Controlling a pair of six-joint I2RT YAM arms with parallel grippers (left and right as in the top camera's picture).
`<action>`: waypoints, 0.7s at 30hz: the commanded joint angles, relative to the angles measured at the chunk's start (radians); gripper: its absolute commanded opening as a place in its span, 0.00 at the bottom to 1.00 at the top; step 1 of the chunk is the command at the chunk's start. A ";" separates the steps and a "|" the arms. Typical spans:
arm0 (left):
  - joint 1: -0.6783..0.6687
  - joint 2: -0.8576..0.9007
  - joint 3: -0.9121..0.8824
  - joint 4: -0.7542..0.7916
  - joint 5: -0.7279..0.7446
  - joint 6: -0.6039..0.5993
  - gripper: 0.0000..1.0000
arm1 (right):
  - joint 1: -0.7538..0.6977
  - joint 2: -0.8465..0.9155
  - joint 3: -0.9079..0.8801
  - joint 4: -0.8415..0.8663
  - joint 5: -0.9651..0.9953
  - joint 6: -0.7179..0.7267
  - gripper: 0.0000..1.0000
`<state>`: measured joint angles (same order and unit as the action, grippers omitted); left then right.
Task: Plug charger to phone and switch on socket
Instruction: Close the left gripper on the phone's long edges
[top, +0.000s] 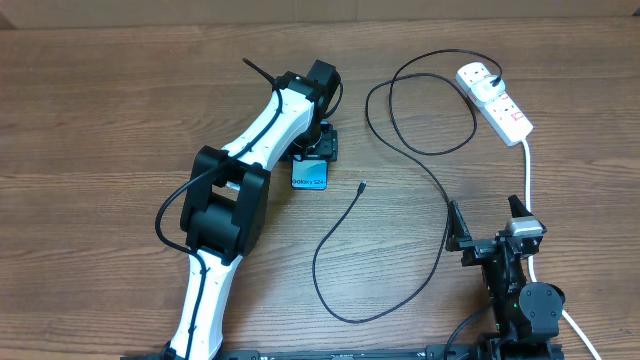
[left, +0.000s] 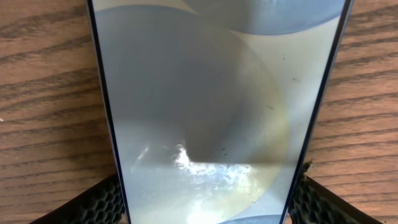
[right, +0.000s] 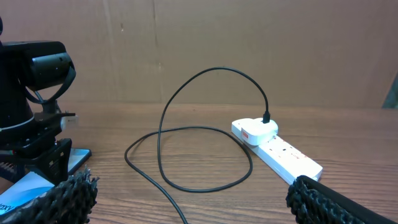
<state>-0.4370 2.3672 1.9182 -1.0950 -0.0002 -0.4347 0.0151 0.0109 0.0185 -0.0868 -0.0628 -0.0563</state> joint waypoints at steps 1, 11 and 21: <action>0.006 0.049 -0.047 -0.004 -0.043 0.008 0.75 | 0.006 -0.008 -0.010 0.006 0.009 -0.004 1.00; 0.006 0.048 0.051 -0.087 -0.024 0.008 0.75 | 0.006 -0.008 -0.010 0.006 0.009 -0.004 1.00; 0.008 0.048 0.229 -0.241 0.106 0.009 0.74 | 0.006 -0.008 -0.010 0.006 0.009 -0.004 1.00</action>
<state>-0.4358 2.4168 2.0716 -1.3148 0.0185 -0.4351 0.0151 0.0109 0.0185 -0.0868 -0.0628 -0.0563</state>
